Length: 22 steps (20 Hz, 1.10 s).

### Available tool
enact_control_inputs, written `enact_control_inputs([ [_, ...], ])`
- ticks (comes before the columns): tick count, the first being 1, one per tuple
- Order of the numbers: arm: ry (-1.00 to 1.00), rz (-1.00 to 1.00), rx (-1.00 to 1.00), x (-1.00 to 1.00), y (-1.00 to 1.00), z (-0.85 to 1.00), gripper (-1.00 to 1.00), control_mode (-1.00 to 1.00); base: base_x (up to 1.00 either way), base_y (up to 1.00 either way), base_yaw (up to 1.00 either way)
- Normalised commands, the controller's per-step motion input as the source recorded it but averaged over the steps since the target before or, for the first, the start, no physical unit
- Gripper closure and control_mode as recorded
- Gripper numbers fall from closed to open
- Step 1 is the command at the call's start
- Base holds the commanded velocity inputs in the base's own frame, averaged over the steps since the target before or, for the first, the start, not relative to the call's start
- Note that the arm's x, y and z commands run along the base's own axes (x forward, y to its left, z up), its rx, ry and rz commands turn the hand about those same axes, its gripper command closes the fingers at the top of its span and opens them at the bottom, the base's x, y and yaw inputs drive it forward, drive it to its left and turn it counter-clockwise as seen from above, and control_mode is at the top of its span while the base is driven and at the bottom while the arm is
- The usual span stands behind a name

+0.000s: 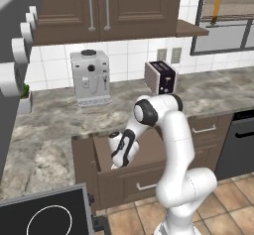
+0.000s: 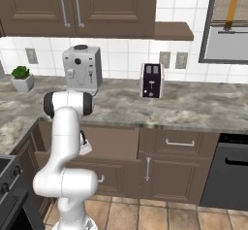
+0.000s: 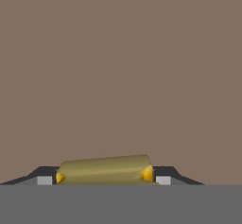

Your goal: Restock the sink supplies by placing the sponge and soap dispenser on the counter and next to the sink. Make sure the soap dispenser is upright.

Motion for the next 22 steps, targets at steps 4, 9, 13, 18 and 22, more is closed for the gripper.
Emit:
enact_control_inputs([
  [4,0.1,0.0,0.0,0.03,0.0,0.0,1.0,-1.0,0.0,0.0,0.0],
  [9,0.04,0.0,0.0,-0.02,-0.06,0.12,1.0,-1.0,0.0,0.0,0.0],
  [13,0.0,0.0,0.0,-0.04,-0.07,0.67,1.0,-1.0,0.0,0.0,0.0],
  [18,0.0,0.0,-0.01,0.0,0.0,1.0,1.0,-1.0,0.0,0.0,0.0],
  [22,-0.01,0.0,-0.01,-0.01,-0.03,0.99,1.0,-1.0,0.0,0.0,0.0],
])
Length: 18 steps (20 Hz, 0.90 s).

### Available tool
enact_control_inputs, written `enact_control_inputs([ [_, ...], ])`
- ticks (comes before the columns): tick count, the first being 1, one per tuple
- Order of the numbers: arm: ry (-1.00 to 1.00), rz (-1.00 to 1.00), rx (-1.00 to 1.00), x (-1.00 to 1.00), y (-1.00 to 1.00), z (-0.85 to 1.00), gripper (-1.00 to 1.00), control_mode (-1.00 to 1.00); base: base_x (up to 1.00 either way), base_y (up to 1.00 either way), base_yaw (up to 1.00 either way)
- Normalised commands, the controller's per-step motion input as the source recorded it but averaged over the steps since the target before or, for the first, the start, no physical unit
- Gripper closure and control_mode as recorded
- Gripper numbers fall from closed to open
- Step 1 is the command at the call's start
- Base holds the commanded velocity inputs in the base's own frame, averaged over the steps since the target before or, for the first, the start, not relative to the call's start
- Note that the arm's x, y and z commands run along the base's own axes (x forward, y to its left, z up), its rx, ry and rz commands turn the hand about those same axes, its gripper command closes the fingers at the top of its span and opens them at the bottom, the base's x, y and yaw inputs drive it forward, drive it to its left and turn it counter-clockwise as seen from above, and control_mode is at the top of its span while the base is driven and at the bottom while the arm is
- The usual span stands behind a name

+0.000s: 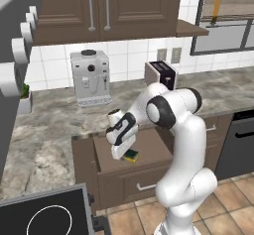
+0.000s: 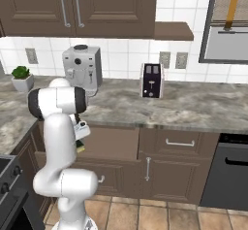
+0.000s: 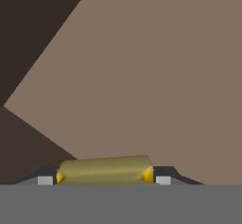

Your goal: Restock the sink supplies by placing the sponge and soap dispenser on the counter and next to the sink. Make sure the soap dispenser is upright.

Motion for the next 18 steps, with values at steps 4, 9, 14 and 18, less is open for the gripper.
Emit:
enact_control_inputs([
  [4,-0.08,0.0,0.0,-0.34,-0.26,0.82,1.0,-1.0,0.0,0.0,0.0],
  [9,-0.11,0.0,0.0,-0.51,-0.36,0.69,1.0,-1.0,0.0,0.0,0.0],
  [14,-0.07,0.0,0.0,-0.32,-0.48,0.56,1.0,-1.0,0.0,0.0,0.0],
  [18,-0.04,-0.01,0.0,-0.13,-0.64,0.33,1.0,-1.0,0.0,0.0,0.0],
])
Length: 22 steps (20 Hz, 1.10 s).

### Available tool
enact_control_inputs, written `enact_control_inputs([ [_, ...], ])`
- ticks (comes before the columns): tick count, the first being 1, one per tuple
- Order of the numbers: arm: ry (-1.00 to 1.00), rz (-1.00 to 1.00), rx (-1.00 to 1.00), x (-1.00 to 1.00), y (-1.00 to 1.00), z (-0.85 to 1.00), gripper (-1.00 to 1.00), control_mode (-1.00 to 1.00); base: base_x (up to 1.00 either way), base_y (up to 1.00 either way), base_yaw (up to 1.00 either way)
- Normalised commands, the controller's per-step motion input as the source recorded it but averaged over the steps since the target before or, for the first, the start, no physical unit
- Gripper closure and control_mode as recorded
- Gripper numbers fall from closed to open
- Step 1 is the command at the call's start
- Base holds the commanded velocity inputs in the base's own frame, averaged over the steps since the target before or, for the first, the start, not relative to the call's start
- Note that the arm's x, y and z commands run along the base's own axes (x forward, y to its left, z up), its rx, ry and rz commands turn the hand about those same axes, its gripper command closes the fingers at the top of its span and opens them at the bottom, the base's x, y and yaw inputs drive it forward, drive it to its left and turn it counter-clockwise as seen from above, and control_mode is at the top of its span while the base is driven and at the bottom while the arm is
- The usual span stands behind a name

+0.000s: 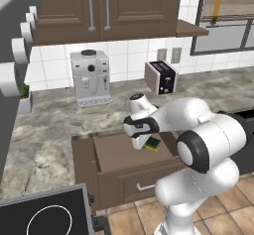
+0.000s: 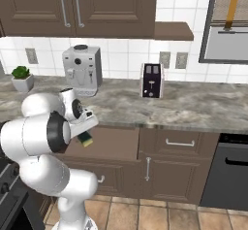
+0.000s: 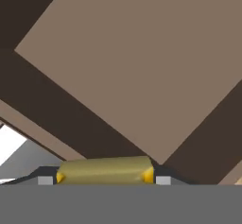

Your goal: Restock the sink supplies by placing the sponge and soap dispenser on the counter and next to the sink. Make sure the soap dispenser is upright.

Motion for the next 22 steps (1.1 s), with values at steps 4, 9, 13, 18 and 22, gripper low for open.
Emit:
enact_control_inputs([
  [4,0.0,0.0,0.0,0.0,0.0,0.0,1.0,1.0,0.0,-0.96,-0.01],
  [9,0.0,0.0,0.0,0.0,0.0,0.0,1.0,1.0,0.07,-1.0,0.0],
  [13,0.0,0.0,0.0,0.0,0.0,0.0,1.0,1.0,0.24,-1.0,0.0],
  [18,0.0,0.0,0.0,0.0,0.0,0.0,1.0,1.0,0.34,-1.0,0.0],
  [22,0.0,0.0,0.0,0.0,0.0,0.0,1.0,1.0,0.42,-1.0,0.0],
])
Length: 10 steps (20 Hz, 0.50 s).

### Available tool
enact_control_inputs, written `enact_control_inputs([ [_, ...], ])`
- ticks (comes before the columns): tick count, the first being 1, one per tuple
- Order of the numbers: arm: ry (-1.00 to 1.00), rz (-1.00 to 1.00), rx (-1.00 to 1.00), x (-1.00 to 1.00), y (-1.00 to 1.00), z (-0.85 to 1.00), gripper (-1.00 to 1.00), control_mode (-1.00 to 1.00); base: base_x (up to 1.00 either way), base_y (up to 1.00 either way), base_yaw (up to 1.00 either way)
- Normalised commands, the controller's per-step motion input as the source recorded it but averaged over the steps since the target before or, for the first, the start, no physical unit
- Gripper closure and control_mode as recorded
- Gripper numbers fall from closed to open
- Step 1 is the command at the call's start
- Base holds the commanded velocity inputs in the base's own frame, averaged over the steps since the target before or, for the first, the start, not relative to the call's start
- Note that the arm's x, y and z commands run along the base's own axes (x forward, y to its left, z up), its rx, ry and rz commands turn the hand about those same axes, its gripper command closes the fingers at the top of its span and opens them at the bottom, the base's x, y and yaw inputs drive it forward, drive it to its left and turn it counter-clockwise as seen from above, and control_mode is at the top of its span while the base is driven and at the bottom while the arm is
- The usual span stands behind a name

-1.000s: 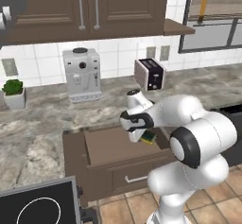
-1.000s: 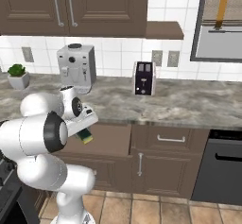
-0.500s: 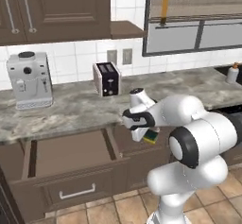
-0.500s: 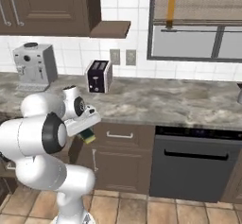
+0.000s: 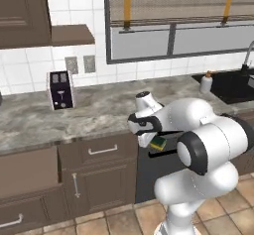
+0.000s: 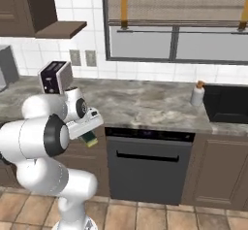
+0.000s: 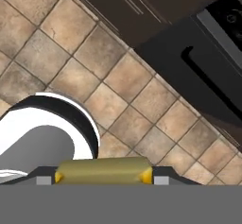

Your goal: Restock the sink supplies by placing the sponge and soap dispenser on the counter and next to the sink. Make sure the soap dispenser is upright.

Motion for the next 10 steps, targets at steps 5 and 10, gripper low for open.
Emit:
enact_control_inputs([
  [5,0.0,0.0,0.0,0.0,0.0,0.0,1.0,1.0,0.65,-0.96,0.06],
  [10,0.0,0.0,0.0,0.0,0.0,0.0,1.0,1.0,0.64,-0.84,0.13],
])
